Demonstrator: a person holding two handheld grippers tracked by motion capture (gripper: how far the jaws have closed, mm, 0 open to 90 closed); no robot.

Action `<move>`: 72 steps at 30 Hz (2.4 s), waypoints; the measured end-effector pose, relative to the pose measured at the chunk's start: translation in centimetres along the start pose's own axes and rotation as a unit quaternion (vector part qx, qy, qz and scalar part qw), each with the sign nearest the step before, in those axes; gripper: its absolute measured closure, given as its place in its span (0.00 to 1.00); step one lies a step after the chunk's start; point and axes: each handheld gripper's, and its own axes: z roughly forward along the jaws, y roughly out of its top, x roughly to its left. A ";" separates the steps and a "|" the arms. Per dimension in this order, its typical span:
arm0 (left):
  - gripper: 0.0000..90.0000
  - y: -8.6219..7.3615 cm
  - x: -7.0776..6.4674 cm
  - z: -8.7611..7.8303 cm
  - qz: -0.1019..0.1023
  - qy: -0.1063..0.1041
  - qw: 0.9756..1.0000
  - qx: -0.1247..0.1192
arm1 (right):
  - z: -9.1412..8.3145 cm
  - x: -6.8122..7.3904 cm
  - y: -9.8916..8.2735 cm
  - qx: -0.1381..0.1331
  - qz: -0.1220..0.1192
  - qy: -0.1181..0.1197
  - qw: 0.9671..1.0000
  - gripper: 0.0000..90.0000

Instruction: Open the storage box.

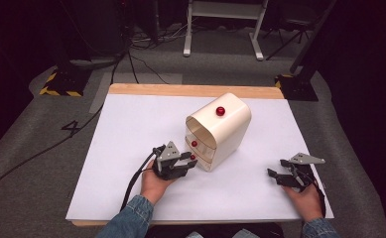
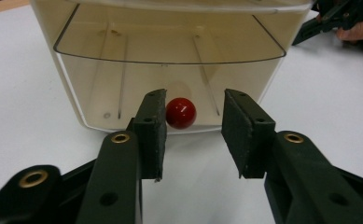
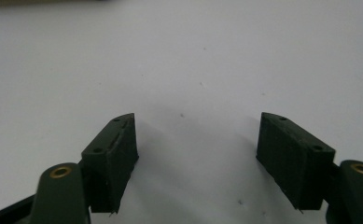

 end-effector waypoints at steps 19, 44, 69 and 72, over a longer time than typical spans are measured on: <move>0.82 -0.3 0.5 0.6 -0.006 0.010 1.000 0.017 | 0.0 0.0 0.0 0.000 0.001 0.000 1.000 0.32; 0.82 -1.9 -0.5 -3.8 0.000 0.019 0.999 0.034 | 0.0 0.1 0.0 -0.001 -0.002 -0.001 1.000 0.32; 0.82 -4.5 -1.6 -8.2 -0.021 0.032 0.998 0.040 | 0.0 -0.1 0.0 0.001 0.004 0.003 1.000 0.32; 0.82 -4.8 -1.6 -8.5 -0.024 0.030 0.998 0.040 | 0.0 -0.1 0.0 0.000 0.003 0.003 1.000 0.32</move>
